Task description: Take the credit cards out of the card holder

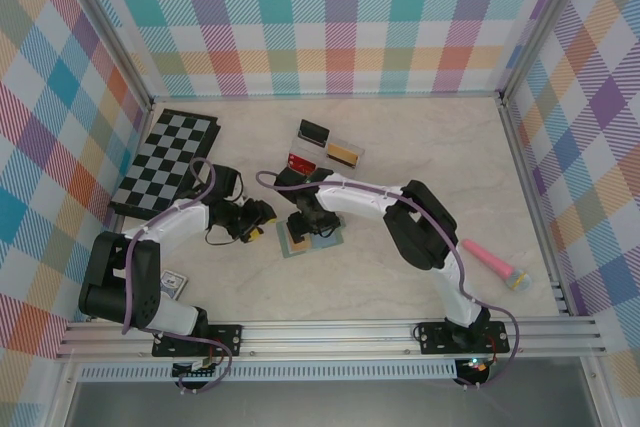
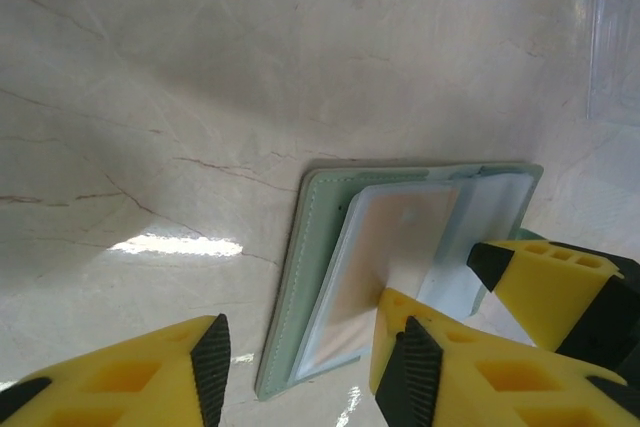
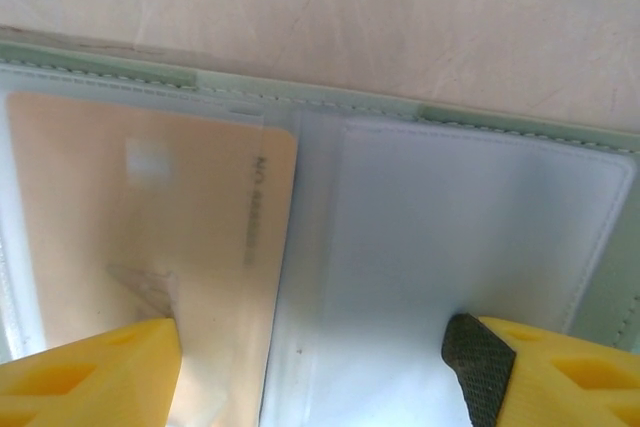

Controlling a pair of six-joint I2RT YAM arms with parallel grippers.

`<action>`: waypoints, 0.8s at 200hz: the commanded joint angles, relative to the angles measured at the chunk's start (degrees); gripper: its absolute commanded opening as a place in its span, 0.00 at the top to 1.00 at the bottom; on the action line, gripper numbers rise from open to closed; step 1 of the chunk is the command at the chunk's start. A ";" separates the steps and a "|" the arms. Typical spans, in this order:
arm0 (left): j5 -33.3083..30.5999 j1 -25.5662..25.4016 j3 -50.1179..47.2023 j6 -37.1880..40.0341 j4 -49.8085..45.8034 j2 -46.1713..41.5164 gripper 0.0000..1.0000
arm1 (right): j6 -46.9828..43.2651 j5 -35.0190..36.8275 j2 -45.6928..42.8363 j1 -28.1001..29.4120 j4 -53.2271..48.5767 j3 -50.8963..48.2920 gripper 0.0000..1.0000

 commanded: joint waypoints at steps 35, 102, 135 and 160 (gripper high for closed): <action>5.28 0.41 -1.52 -0.96 3.01 0.26 0.60 | 1.54 2.53 4.79 -0.94 -1.54 -4.02 0.34; 9.83 -1.63 -0.97 -2.50 9.22 4.58 0.65 | 1.71 0.23 3.54 -1.90 0.74 -6.05 0.41; 10.11 -2.94 0.31 -2.76 10.41 7.00 0.68 | 1.64 -0.36 3.05 -2.09 1.56 -6.78 0.44; 10.19 -3.57 1.01 -2.95 11.11 8.58 0.69 | 1.71 -0.71 2.79 -2.34 1.90 -7.24 0.45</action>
